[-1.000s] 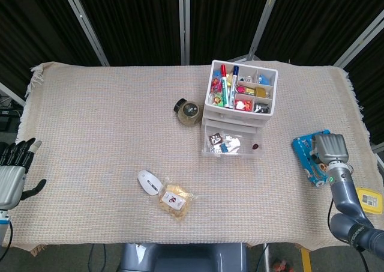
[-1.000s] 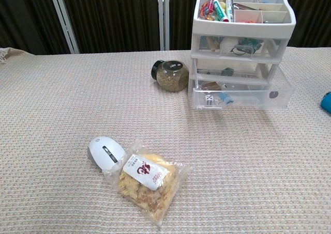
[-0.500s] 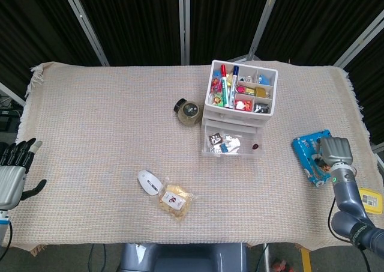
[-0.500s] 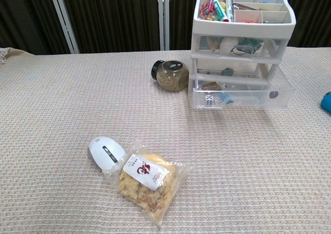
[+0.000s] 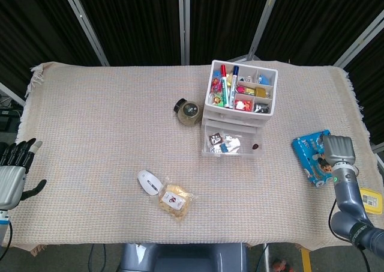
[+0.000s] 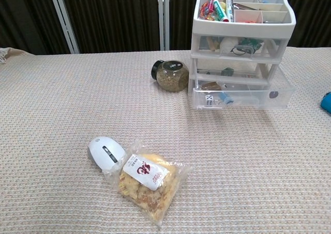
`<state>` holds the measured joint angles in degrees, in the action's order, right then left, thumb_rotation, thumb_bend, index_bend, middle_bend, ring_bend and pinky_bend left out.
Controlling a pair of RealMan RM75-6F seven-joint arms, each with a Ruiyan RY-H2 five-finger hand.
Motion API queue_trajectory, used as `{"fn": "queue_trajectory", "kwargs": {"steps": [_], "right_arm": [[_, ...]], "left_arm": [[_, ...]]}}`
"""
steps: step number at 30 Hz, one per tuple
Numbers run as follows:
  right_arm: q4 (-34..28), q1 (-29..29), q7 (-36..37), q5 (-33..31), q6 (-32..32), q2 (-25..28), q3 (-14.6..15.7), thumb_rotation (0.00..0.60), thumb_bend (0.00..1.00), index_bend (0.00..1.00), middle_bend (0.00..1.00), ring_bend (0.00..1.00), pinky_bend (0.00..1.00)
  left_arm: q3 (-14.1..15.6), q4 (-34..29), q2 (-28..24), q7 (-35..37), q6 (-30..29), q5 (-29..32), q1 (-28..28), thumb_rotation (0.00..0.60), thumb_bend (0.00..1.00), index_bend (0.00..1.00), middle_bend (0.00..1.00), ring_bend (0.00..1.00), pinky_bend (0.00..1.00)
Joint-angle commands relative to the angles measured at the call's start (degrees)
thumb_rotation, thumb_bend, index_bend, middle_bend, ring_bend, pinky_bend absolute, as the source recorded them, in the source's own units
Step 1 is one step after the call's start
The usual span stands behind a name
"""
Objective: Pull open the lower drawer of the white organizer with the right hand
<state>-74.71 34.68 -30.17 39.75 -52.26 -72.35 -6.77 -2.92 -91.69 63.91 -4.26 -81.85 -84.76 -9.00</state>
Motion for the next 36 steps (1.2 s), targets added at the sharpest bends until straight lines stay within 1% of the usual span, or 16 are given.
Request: {"fn": "queue_trajectory", "kwargs": {"steps": [1, 3, 4, 6, 8, 9, 10, 11, 12, 13, 14, 16, 17, 23, 28, 36], "right_arm": [[-4.1, -0.7, -1.0, 0.3, -4.2, 1.8, -0.8, 0.600, 0.20, 0.24, 0.95, 0.91, 0.61], [-7.2, -1.7, -1.0, 2.0, -8.2, 3.1, -1.1, 0.600, 0.20, 0.20, 0.89, 0.85, 0.58], [-8.4, -2.2, -0.8, 2.8, -9.7, 3.6, -1.2, 0.600, 0.20, 0.17, 0.84, 0.80, 0.54], [-11.1, -3.5, 0.6, 5.4, -12.9, 4.6, -1.4, 0.600, 0.20, 0.08, 0.69, 0.68, 0.46], [-13.1, -4.8, 2.5, 8.9, -15.6, 5.4, -1.3, 0.600, 0.20, 0.01, 0.45, 0.48, 0.36], [-14.1, -5.8, 4.2, 11.8, -17.6, 5.9, -1.1, 0.600, 0.20, 0.00, 0.38, 0.41, 0.34], [-14.7, -6.7, 5.9, 14.1, -19.2, 6.1, -0.9, 0.600, 0.20, 0.00, 0.27, 0.29, 0.30], [-15.2, -7.6, 7.7, 16.7, -20.7, 6.2, -0.5, 0.600, 0.20, 0.00, 0.19, 0.20, 0.25], [-15.4, -8.5, 9.5, 19.1, -22.1, 6.4, -0.1, 0.600, 0.20, 0.00, 0.15, 0.14, 0.21], [-15.5, -9.1, 10.8, 20.6, -22.9, 6.4, 0.1, 0.600, 0.19, 0.00, 0.09, 0.07, 0.14], [-15.6, -10.1, 12.7, 22.9, -24.4, 6.5, 0.5, 0.600, 0.18, 0.00, 0.05, 0.03, 0.07], [-16.9, -12.8, 17.6, 28.1, -28.6, 7.0, 1.7, 0.600, 0.17, 0.00, 0.00, 0.00, 0.02], [-17.2, -13.8, 19.4, 29.7, -29.8, 7.2, 2.0, 0.600, 0.16, 0.00, 0.00, 0.00, 0.00], [-19.0, -17.1, 25.0, 34.2, -34.0, 8.4, 1.9, 0.600, 0.13, 0.00, 0.00, 0.00, 0.00], [-20.5, -17.6, 26.3, 34.4, -33.0, 9.1, 1.0, 0.600, 0.13, 0.00, 0.00, 0.00, 0.00], [-20.1, -18.2, 26.0, 34.4, -31.5, 8.8, 0.1, 0.600, 0.13, 0.00, 0.00, 0.00, 0.00]], "left_arm": [[0.0, 0.0, 0.0, 0.0, 0.0, 0.0, 0.0, 0.600, 0.29, 0.00, 0.00, 0.00, 0.00], [0.0, 0.0, 0.0, 0.0, 0.0, 0.0, 0.0, 0.600, 0.29, 0.00, 0.00, 0.00, 0.00], [0.0, 0.0, 0.0, 0.0, 0.0, 0.0, 0.0, 0.600, 0.29, 0.00, 0.00, 0.00, 0.00], [0.0, 0.1, 0.0, 0.0, 0.0, 0.0, 0.0, 0.600, 0.29, 0.00, 0.00, 0.00, 0.00], [0.0, 0.1, 0.0, 0.0, 0.0, 0.0, 0.0, 0.600, 0.29, 0.00, 0.00, 0.00, 0.00], [0.0, 0.1, 0.1, 0.0, -0.1, 0.0, 0.0, 0.600, 0.29, 0.00, 0.00, 0.00, 0.00], [0.0, 0.1, 0.1, -0.1, -0.1, 0.0, 0.0, 0.600, 0.29, 0.00, 0.00, 0.00, 0.00], [0.0, 0.1, 0.1, 0.0, -0.1, 0.0, 0.0, 0.600, 0.29, 0.00, 0.00, 0.00, 0.00], [0.0, 0.1, 0.1, 0.0, -0.1, 0.0, 0.0, 0.600, 0.29, 0.00, 0.00, 0.00, 0.00], [0.0, 0.1, 0.1, 0.0, -0.1, 0.0, 0.0, 0.600, 0.29, 0.00, 0.00, 0.00, 0.00], [0.0, 0.1, 0.1, 0.0, -0.1, 0.1, 0.0, 0.600, 0.29, 0.00, 0.00, 0.00, 0.00], [0.0, 0.2, 0.2, 0.0, -0.1, 0.1, 0.1, 0.600, 0.29, 0.00, 0.00, 0.00, 0.00], [-0.1, 0.2, 0.2, 0.1, -0.1, 0.2, 0.1, 0.600, 0.29, 0.00, 0.00, 0.00, 0.00], [0.0, 0.2, 0.1, 0.2, -0.2, 0.0, 0.1, 0.600, 0.29, 0.00, 0.00, 0.00, 0.00], [0.1, 0.3, 0.0, 0.5, -0.1, -0.2, 0.1, 0.600, 0.29, 0.00, 0.00, 0.00, 0.00], [0.0, 0.2, -0.1, 0.5, 0.2, -0.1, -0.2, 0.600, 0.29, 0.00, 0.00, 0.00, 0.00]]}}
